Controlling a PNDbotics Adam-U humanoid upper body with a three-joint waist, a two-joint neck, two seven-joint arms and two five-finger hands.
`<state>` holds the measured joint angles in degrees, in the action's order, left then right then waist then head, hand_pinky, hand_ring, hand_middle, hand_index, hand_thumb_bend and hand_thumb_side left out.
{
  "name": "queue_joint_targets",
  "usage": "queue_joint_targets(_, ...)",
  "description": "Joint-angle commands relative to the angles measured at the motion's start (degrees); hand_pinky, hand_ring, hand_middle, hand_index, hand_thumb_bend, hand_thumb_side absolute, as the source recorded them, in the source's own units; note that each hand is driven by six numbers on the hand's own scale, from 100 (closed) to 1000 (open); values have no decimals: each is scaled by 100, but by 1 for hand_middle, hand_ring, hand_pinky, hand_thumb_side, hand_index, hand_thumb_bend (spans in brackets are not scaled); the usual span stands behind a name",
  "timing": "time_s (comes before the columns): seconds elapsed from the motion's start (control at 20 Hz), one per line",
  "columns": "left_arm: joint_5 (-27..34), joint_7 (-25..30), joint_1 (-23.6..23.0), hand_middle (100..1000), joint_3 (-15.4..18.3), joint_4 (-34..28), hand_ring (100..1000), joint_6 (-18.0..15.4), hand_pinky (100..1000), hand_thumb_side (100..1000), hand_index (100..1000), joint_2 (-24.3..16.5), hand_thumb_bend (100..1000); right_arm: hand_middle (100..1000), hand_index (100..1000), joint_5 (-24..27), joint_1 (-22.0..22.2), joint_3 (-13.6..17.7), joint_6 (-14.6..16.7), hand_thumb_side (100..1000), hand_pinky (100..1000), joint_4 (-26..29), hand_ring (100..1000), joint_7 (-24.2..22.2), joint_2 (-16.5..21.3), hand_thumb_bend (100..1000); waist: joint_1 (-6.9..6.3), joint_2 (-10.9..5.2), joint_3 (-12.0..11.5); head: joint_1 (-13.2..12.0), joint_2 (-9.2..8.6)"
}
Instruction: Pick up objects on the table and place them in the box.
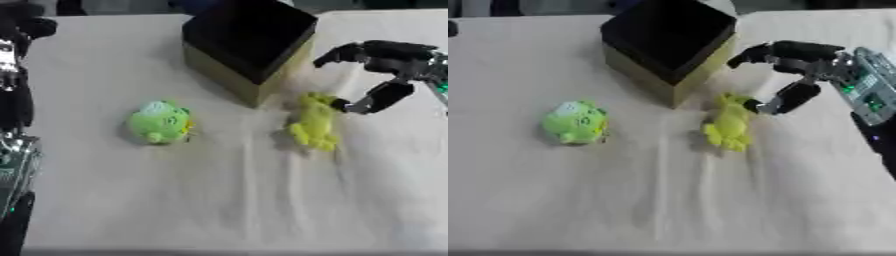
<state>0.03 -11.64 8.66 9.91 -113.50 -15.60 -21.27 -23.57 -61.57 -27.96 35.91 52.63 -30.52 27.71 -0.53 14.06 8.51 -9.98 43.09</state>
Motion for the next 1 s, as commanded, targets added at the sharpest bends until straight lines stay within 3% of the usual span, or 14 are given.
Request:
queue_joint_targets(0.05,-32,20,21,640,29,-110,642,11,704,781,693,-174,100,866,966,180,-164,-14,1605,321,892,5,946,-1697,196,281,11,-133,7,-22,72)
queue_joint_targets(0.55,-17,55,42,641,12,-110,642,4,703,780,693,-176,100,862,969,448,-161,-185,1605,332,894,-21,944,-2118,82,271,4,-135,-55,25,25)
queue_joint_targets(1.0,0,116,48,642,0,-110,642,12,703,780,692,-167,100,855,977,460,0,-180,1605,363,898,-101,941,-2145,-39,252,-16,-112,-121,60,-16)
